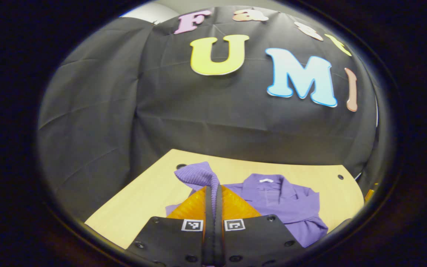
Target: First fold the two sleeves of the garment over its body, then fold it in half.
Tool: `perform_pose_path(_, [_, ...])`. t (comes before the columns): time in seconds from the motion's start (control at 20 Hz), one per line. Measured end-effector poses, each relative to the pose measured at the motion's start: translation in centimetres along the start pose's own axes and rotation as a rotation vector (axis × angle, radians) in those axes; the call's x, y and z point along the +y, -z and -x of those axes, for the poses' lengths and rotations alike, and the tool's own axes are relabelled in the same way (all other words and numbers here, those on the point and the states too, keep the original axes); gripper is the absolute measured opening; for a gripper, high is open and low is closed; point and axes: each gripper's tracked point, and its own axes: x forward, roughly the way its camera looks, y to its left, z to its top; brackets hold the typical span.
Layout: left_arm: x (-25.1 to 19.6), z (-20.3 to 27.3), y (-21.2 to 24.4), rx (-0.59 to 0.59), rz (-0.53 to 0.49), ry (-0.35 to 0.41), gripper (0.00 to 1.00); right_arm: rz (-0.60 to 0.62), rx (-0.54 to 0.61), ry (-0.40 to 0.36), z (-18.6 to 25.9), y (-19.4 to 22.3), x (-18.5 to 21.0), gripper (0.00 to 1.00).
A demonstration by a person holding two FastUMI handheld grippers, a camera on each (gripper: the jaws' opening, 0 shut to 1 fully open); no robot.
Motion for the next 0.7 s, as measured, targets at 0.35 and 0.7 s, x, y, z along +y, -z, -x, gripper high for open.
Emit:
perform_pose_path(0.35, [-11.5, -1.3, 0.8, 0.010, -0.061, 0.202, 0.06, -0.008, 0.007, 0.067, 2.0, 0.6, -2.4, 0.75])
perform_pose_path(0.7, [-19.8, -2.5, 4.9, 0.100, -0.101, 0.343, 0.07, -0.031, 0.038, 0.149, 5.4, 2.3, -4.3, 0.75])
